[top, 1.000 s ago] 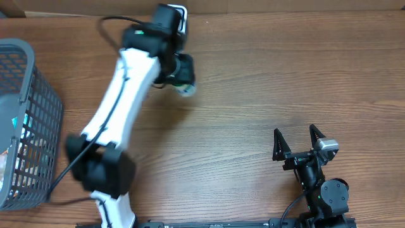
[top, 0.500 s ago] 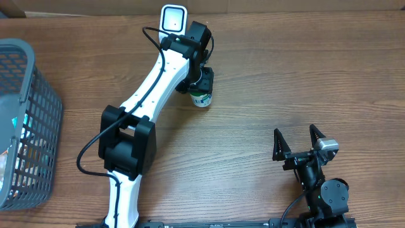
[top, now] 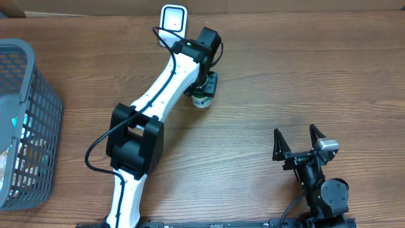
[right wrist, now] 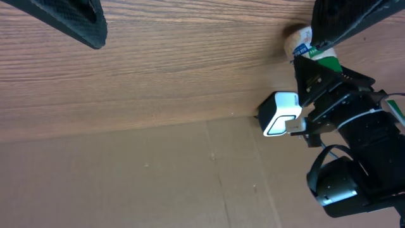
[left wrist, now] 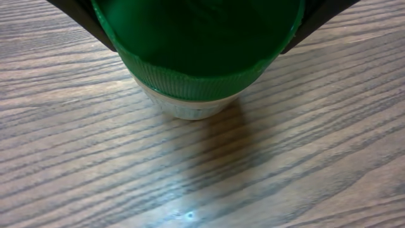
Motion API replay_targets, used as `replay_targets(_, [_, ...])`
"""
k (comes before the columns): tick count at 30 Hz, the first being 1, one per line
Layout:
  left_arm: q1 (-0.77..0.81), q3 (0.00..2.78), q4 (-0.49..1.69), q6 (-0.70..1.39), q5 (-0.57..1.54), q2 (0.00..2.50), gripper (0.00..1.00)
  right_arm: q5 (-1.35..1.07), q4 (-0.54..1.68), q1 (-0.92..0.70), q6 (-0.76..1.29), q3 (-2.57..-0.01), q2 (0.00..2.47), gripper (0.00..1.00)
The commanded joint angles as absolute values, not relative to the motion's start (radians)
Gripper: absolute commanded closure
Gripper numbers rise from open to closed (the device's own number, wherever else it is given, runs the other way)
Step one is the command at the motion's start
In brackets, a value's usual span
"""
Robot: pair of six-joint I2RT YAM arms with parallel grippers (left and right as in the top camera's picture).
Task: Scan the item barcode
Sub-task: 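Carry the green-lidded jar with the left gripper toward the scanner, then set the jar down on the table and open the left gripper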
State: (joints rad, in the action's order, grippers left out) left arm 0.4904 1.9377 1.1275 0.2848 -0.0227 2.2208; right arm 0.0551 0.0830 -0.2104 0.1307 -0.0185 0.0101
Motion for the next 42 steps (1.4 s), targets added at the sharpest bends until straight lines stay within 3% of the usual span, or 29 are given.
replay_targets(1, [0.517,1.913,1.116,0.289,-0.072,2.220,0.66,0.051,0.080,-0.215,0.130,-0.008,0.003,0.00])
replay_targets(8, [0.524,1.884,1.087,0.300,-0.065,2.220,0.50,0.051,0.080,-0.215,0.130,-0.008,0.003,0.00])
replay_targets(13, [0.525,1.884,1.087,0.300,-0.044,2.220,0.26,0.051,0.080,-0.215,0.130,-0.008,0.003,0.00])
replay_targets(18, [0.525,1.884,1.089,0.299,-0.031,2.220,0.16,0.051,0.080,-0.215,0.130,-0.008,0.003,0.00])
replay_targets(25, [0.523,1.894,1.090,0.299,-0.018,2.217,0.09,0.051,0.080,-0.215,0.130,-0.008,0.003,0.00])
replay_targets(42, [0.323,2.286,1.400,0.303,-0.008,2.003,0.09,0.051,0.080,-0.215,0.130,-0.008,0.003,0.00])
